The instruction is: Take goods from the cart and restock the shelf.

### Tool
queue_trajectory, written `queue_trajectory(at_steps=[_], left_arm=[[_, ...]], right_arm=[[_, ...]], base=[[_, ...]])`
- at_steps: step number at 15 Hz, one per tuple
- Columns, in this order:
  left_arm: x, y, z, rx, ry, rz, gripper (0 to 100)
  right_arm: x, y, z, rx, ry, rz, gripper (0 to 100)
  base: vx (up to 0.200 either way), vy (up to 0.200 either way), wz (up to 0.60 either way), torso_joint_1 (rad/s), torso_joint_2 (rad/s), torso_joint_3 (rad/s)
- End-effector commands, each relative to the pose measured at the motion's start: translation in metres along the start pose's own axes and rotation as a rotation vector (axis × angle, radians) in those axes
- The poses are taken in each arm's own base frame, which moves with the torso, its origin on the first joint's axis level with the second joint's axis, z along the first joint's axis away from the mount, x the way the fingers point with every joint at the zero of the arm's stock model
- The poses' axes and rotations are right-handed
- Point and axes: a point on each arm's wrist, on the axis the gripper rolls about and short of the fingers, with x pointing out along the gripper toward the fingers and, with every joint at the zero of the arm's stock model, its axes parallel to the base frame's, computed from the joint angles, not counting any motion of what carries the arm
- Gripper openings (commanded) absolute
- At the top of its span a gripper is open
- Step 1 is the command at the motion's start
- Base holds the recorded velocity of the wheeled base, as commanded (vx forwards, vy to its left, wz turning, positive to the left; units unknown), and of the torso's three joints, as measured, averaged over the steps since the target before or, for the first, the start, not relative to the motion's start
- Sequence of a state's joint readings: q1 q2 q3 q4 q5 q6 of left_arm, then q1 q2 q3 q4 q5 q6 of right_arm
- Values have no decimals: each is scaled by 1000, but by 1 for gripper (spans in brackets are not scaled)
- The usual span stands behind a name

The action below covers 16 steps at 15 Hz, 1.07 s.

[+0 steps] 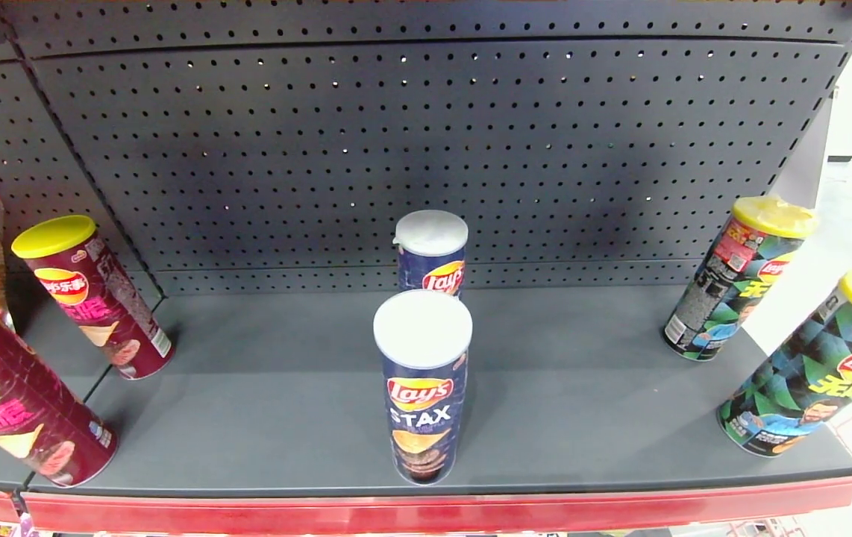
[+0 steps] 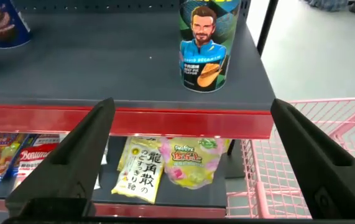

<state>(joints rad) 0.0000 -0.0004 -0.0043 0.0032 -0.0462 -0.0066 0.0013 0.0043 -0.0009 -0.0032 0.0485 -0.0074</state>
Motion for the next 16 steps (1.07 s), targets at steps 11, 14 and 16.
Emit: queue_trajectory(at_steps=[11, 14, 16], left_arm=[[0, 1, -1, 3, 3, 29, 100], [0, 1, -1, 3, 3, 26, 100], [0, 1, -1, 3, 3, 29, 100]], right_arm=[[0, 0, 0, 4, -3, 7, 100], [0, 0, 0, 4, -3, 7, 100], [0, 0, 0, 4, -3, 7, 100]], base=[[0, 0, 0, 0, 0, 0], [0, 0, 0, 0, 0, 0], [0, 0, 0, 0, 0, 0]])
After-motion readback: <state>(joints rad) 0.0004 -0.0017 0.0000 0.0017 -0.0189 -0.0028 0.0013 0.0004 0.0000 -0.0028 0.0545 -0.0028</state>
